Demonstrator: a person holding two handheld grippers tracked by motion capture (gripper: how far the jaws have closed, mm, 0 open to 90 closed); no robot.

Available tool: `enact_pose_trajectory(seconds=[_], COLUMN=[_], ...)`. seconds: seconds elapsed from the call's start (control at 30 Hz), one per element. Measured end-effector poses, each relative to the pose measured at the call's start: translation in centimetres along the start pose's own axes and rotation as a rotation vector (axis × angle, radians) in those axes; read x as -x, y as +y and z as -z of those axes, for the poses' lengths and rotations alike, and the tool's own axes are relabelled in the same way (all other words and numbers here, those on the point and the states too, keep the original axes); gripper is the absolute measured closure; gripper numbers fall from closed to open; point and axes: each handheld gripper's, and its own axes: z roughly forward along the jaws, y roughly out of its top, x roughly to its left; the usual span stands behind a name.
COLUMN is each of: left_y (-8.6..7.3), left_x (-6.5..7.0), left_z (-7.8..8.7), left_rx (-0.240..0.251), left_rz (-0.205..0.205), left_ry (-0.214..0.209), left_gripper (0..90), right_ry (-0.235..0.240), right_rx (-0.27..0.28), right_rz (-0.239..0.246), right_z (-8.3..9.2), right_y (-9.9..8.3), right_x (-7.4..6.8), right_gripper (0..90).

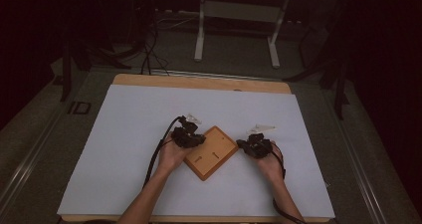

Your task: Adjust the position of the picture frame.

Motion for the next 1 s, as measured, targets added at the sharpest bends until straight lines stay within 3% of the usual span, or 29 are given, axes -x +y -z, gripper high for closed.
enact_pose_trajectory(seconds=[0.23,0.4,1.0], left_y=[0.1,0.1,0.3], left_x=[-0.4,-0.1,0.7], left_z=[0.2,-0.1,-0.2], left_rx=[0.014,0.017,0.025], left_rz=[0.027,0.023,0.007], left_ry=[-0.024,-0.036,-0.041], left_gripper=[84.7,84.7,84.7], right_ry=[0.064,0.096,0.116], right_rx=[-0.004,-0.016,-0.011], right_rz=[-0.001,0.04,0.06], right_z=[0.7,1.6,3.0], right_y=[-0.6,-1.1,-1.9], right_x=[-0.8,-2.3,-4.1], right_gripper=[89.7,89.7,89.6])
